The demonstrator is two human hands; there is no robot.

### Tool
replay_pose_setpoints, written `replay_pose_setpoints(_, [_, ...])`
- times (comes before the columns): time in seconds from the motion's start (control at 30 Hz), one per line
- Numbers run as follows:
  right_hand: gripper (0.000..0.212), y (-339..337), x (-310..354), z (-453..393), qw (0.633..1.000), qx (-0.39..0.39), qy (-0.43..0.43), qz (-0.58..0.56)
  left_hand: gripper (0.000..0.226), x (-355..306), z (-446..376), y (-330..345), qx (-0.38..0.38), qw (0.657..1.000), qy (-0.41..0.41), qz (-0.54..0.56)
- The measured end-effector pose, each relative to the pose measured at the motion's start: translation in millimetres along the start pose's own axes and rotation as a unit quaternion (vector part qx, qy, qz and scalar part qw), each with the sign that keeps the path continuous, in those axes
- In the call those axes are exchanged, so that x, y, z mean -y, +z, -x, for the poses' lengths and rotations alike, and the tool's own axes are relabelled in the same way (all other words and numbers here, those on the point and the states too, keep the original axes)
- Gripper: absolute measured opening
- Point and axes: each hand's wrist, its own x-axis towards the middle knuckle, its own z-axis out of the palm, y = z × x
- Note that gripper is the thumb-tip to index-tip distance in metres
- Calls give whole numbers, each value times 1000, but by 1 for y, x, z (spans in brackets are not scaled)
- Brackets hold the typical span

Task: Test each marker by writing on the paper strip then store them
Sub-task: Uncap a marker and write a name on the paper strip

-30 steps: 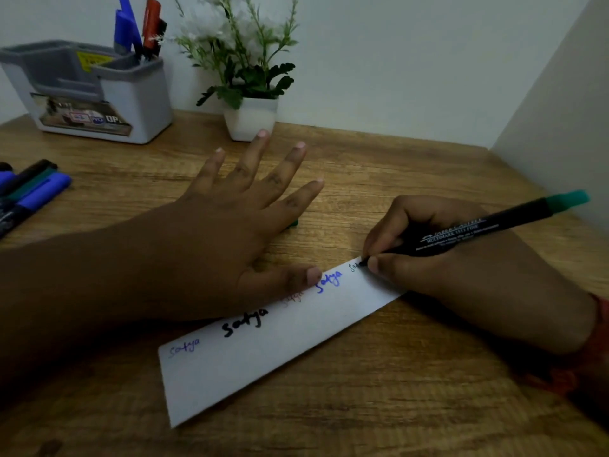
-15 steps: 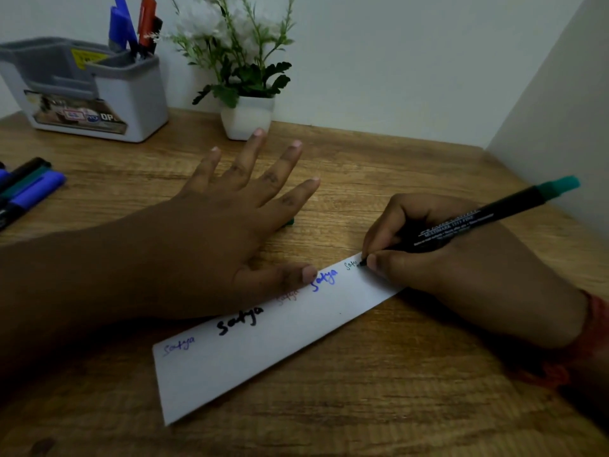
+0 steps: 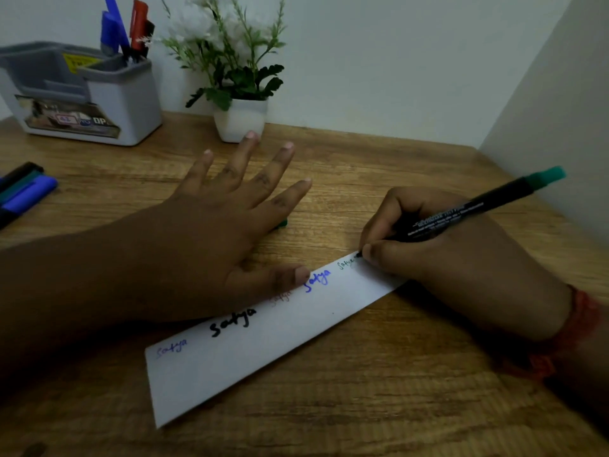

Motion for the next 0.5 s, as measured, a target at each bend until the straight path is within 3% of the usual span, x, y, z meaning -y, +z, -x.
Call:
replay_pose_setpoints(0.27, [7, -4, -1, 2, 990, -26, 41, -133, 85, 2, -1, 1, -29, 1000, 0, -10])
replay_pose_setpoints(0.5, [12, -10, 0, 4, 986, -79, -24, -147, 84, 21, -6, -8, -33, 997, -41, 56])
